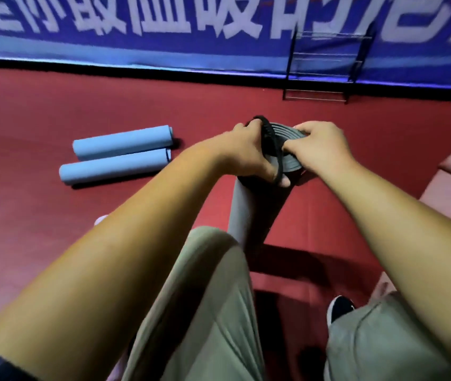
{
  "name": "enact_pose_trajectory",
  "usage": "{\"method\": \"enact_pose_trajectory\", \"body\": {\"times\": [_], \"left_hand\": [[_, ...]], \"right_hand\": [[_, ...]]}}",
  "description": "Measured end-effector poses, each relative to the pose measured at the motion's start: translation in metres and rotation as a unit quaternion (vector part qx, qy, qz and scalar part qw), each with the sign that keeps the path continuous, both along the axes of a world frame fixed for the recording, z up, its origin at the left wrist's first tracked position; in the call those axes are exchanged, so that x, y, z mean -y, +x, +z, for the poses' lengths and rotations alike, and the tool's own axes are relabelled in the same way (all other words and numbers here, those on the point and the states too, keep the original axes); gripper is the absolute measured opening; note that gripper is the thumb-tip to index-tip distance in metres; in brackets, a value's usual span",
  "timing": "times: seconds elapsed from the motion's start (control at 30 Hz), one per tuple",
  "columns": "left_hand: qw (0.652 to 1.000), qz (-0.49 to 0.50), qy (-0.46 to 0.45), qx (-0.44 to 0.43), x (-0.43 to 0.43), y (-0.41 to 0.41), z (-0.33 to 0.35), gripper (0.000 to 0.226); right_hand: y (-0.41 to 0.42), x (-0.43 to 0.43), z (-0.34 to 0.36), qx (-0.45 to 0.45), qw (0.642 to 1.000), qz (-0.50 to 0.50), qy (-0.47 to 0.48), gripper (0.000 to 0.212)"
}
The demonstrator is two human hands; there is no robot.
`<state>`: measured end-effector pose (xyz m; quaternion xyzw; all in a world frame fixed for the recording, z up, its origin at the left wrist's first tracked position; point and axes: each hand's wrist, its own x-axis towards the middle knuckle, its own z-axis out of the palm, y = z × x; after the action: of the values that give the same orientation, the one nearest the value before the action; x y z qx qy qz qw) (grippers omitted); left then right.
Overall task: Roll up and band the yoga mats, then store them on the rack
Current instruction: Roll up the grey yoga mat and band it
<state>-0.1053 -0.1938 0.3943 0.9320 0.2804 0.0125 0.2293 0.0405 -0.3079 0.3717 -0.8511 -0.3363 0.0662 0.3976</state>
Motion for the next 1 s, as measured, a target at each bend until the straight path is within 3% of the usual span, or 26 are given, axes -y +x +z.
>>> {"method": "enact_pose_trajectory", "body": {"times": [0.1,0.23,0.4,0.53,0.67,0.77,0.87,1.0], "left_hand": [[0.998,0.014,0.057,-0.013,0.033,0.035,0.002,0.128],[0.998,0.016,0.044,0.037,0.054,0.063,-0.018,0.105],[0.997,0.044,-0.007,0.07,0.064,0.074,-0.065,0.098],[0.987,0.105,-0.039,0.117,0.066,0.085,-0.079,0.103],[0.99,0.101,-0.051,0.081,0.063,0.09,-0.073,0.126],[0.993,0.078,-0.075,0.049,0.045,0.091,-0.068,0.119],[0.973,0.075,-0.195,0.095,0.027,0.091,-0.062,0.103],[0.949,0.115,-0.279,0.095,0.016,0.093,-0.058,0.102]], "right_hand": [[0.025,0.027,0.005,0.021,0.999,-0.032,0.01,0.043],[0.043,0.051,-0.001,0.052,0.999,-0.001,0.001,0.054],[0.051,0.072,-0.039,-0.089,0.994,0.063,-0.004,0.023],[0.06,0.068,-0.053,-0.053,0.99,0.132,0.014,0.016],[0.075,0.064,-0.068,-0.016,0.997,0.054,0.054,0.007],[0.081,0.061,-0.079,-0.082,0.991,-0.022,0.105,0.005],[0.085,0.058,-0.079,-0.088,0.983,-0.086,0.134,0.005],[0.1,0.05,-0.08,-0.173,0.971,-0.11,0.122,0.012]]}}
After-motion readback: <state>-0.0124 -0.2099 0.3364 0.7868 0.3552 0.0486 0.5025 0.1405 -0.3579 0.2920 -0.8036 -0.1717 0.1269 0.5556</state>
